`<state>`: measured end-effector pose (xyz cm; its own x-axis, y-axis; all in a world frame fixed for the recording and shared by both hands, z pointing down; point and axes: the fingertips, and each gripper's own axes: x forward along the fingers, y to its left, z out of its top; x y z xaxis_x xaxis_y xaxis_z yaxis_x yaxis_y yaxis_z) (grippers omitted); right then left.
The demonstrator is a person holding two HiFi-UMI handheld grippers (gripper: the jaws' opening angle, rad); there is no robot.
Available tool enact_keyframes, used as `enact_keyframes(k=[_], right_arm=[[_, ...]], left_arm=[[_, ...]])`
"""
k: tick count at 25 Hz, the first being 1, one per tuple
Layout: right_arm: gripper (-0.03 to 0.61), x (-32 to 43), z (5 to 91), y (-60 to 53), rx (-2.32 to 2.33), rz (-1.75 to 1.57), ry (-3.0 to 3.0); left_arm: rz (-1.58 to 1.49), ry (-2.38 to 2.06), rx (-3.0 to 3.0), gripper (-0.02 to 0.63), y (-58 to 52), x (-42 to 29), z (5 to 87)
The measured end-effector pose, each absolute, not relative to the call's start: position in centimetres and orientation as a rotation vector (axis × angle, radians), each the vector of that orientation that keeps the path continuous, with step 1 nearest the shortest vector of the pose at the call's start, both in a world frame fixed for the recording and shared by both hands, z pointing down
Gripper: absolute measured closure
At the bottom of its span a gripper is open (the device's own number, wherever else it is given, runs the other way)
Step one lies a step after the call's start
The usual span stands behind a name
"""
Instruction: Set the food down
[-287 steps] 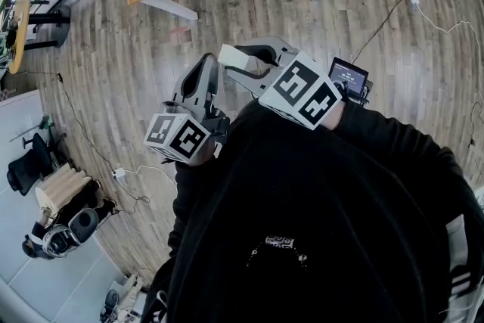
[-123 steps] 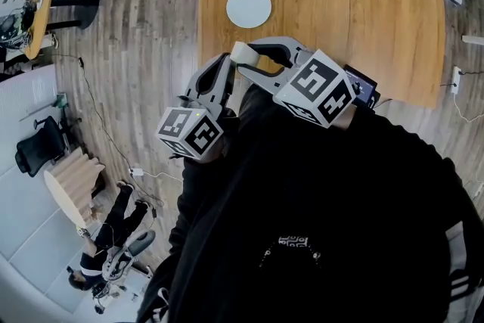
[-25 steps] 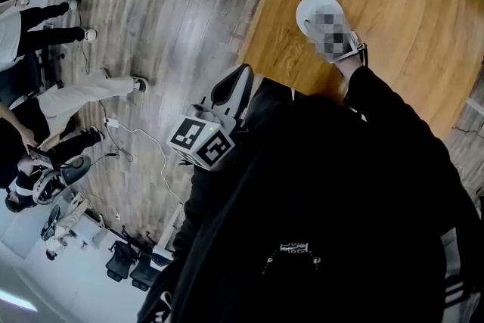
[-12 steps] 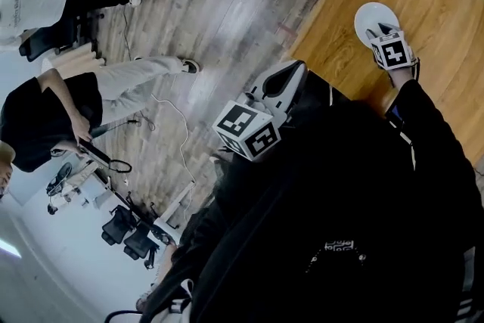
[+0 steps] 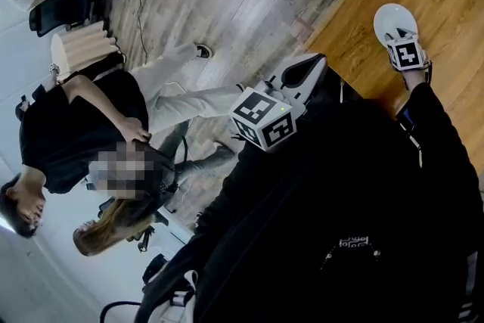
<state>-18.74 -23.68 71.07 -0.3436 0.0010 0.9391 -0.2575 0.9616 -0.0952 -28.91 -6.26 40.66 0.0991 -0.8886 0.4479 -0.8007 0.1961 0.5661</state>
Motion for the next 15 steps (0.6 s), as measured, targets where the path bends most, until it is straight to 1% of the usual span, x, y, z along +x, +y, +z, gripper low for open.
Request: enact_keyframes(k=[5, 8, 10, 15], right_arm=[[0.404, -19.0, 70.6, -23.5, 0.184, 0.302, -1.855], [0.371, -18.1, 71.0, -23.8, 0.215, 0.255, -1.874], [0.36, -18.0, 70.8, -24.1, 0.227, 0.246, -1.889], [0.36, -17.3, 67.8, -23.7, 0.289, 0.293, -1.921]], left_arm=[[-0.148, -1.687, 1.603, 0.614, -7.0, -29.7, 40.8], [-0.146, -1.688, 1.613, 0.614, -6.3, -28.6, 41.3], [-0.144, -1.685, 1.621, 0.614, -6.3, -28.5, 41.4], [-0.143, -1.654, 1.669, 0.614, -6.0, -27.8, 40.2]])
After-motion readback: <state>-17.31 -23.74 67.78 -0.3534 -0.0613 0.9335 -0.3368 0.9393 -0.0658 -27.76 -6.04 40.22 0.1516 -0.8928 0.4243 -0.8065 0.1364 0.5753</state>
